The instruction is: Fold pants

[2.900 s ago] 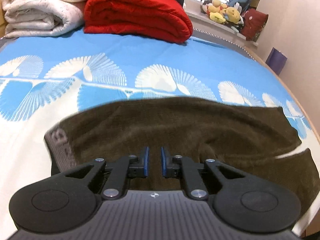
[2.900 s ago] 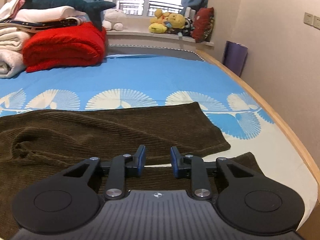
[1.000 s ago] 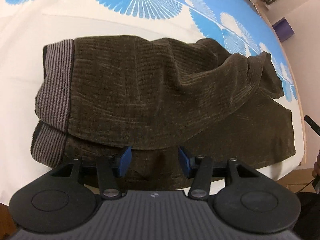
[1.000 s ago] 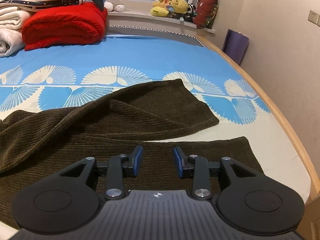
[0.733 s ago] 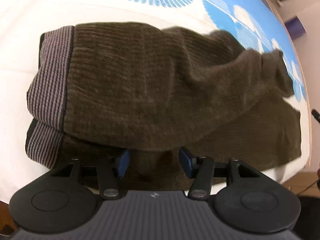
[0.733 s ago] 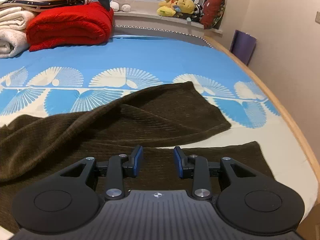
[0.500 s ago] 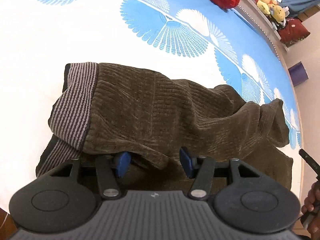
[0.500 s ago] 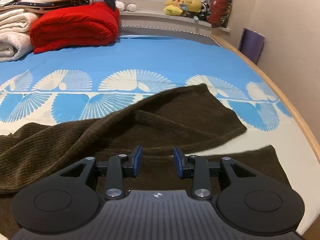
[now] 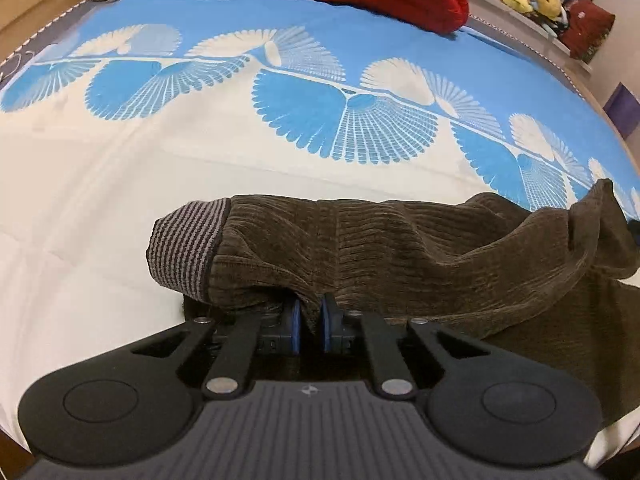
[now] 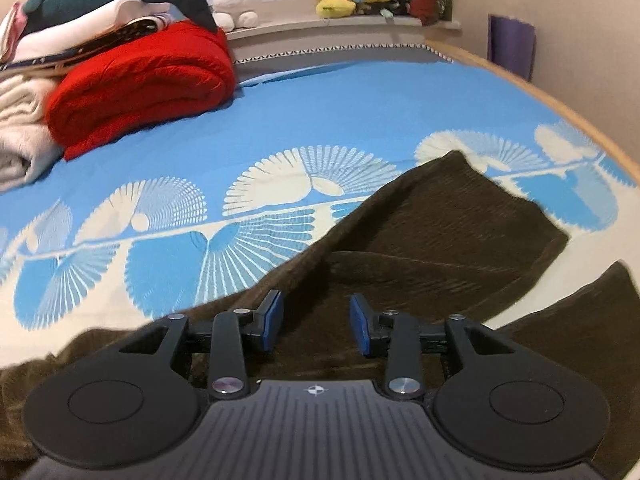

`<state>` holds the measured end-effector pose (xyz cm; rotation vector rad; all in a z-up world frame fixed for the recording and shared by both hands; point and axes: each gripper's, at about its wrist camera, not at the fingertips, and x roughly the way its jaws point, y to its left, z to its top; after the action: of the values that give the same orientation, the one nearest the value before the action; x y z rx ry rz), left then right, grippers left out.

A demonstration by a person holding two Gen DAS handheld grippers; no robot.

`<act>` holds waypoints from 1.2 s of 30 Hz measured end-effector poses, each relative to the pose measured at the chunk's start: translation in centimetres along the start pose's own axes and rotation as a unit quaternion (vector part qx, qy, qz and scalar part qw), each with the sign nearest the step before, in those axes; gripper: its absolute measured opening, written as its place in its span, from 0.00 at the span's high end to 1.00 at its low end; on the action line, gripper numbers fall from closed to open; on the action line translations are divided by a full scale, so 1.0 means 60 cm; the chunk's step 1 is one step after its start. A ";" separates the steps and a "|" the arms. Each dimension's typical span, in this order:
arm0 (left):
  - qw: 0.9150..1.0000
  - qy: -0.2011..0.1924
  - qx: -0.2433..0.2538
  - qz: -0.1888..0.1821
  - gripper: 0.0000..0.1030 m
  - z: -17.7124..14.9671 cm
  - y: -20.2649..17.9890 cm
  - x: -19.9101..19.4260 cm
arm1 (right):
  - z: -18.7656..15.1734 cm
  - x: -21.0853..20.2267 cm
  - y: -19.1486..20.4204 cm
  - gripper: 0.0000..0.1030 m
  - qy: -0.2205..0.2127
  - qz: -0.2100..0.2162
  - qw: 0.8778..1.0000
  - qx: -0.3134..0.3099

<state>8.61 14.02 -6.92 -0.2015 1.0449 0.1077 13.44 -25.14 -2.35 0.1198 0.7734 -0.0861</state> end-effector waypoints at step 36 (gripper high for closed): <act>1.000 0.018 -0.007 -0.015 0.73 -0.017 0.009 -0.002 | -0.027 -0.062 -0.100 0.56 0.028 0.030 0.999 0.034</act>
<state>7.60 14.35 -7.38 -0.2325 1.0761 0.0856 8.93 -30.71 -1.37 0.2104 0.8218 -0.0533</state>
